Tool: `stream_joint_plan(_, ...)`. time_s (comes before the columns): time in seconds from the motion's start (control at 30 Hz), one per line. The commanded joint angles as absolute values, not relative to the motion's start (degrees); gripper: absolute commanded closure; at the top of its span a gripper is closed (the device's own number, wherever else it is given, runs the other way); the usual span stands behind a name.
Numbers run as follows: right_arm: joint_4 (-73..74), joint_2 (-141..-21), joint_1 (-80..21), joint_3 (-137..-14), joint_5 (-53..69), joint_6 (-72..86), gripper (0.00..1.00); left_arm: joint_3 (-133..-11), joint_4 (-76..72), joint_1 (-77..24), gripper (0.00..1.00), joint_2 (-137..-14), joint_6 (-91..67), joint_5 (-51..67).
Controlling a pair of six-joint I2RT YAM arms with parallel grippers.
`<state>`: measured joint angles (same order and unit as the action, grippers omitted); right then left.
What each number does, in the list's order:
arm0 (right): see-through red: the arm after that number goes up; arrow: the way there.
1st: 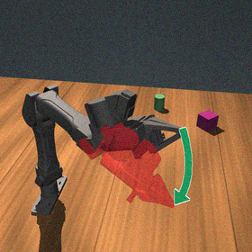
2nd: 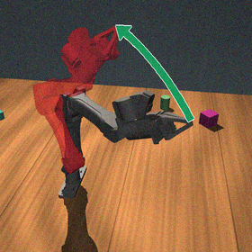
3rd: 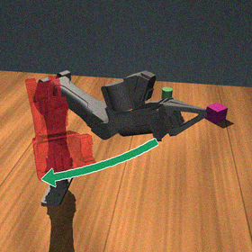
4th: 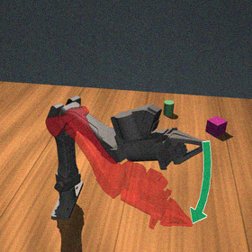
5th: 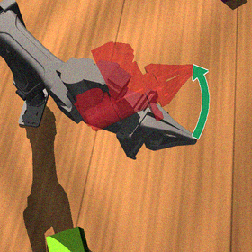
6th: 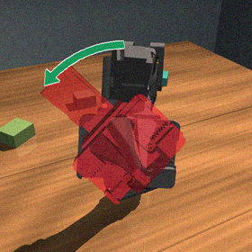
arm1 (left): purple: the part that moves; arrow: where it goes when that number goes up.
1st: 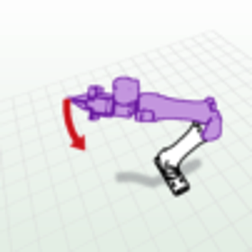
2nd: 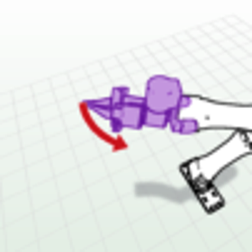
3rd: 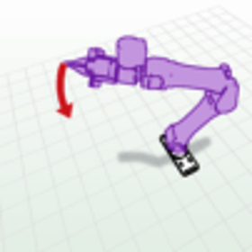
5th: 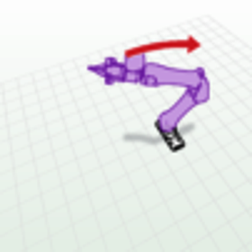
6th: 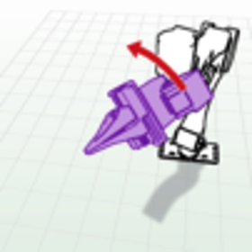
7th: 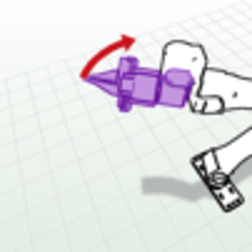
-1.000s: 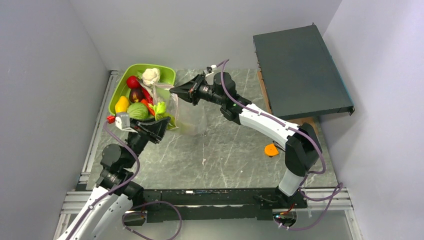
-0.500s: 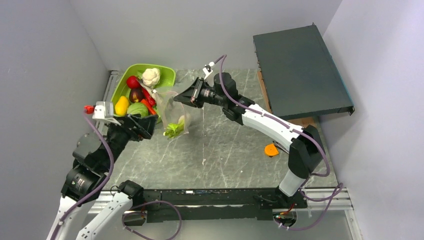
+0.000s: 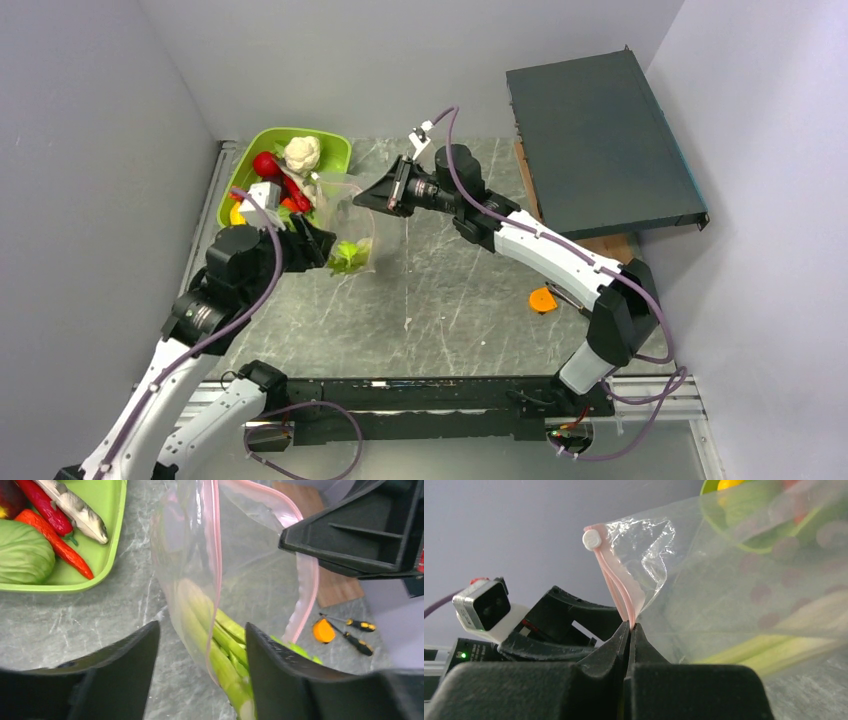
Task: Place the food in the zip-top bag and seal the zipper
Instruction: Place the fake vegetable in the zipper food storage bag, then adjust the zipper food storage bag at the center of the board.
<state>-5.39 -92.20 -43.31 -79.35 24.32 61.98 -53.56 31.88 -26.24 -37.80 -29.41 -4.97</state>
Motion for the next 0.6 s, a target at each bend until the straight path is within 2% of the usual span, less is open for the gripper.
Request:
stream_joint_plan(0.0, -5.47, -88.1, -43.58, -79.32, 23.49, 59.39, 1.0, -54.06, 27.92, -26.33, 0.43, -42.98, -27.44, -3.5)
stream_joint_plan(0.07, -4.18, -87.53, -43.75, -79.58, 22.63, 58.06, 1.0, -55.07, 27.4, -26.28, 0.58, -45.35, -26.33, -2.67)
stream_joint_plan(0.23, -0.47, -85.28, -43.83, -79.54, 19.2, 54.32, 1.0, -59.7, 25.9, -26.23, 0.79, -53.02, -24.13, 3.08)
stream_joint_plan(0.3, 1.33, -84.01, -43.57, -79.59, 17.93, 52.87, 1.0, -63.34, 26.05, -26.27, 0.96, -56.0, -22.98, 6.61)
stream_joint_plan(0.33, 2.4, -83.6, -43.33, -79.8, 17.5, 51.75, 1.0, -65.11, 26.43, -26.28, 1.0, -57.36, -22.49, 8.4)
stream_joint_plan(0.47, 15.95, -83.61, -41.54, -86.91, 9.06, 40.51, 1.0, -75.38, 29.35, -26.19, 1.0, -61.3, -23.75, 19.54)
stream_joint_plan(0.57, 24.9, -81.42, -41.05, -91.04, 0.28, 33.22, 1.0, -86.46, 37.08, -26.18, 1.0, -64.84, -27.85, 22.06)
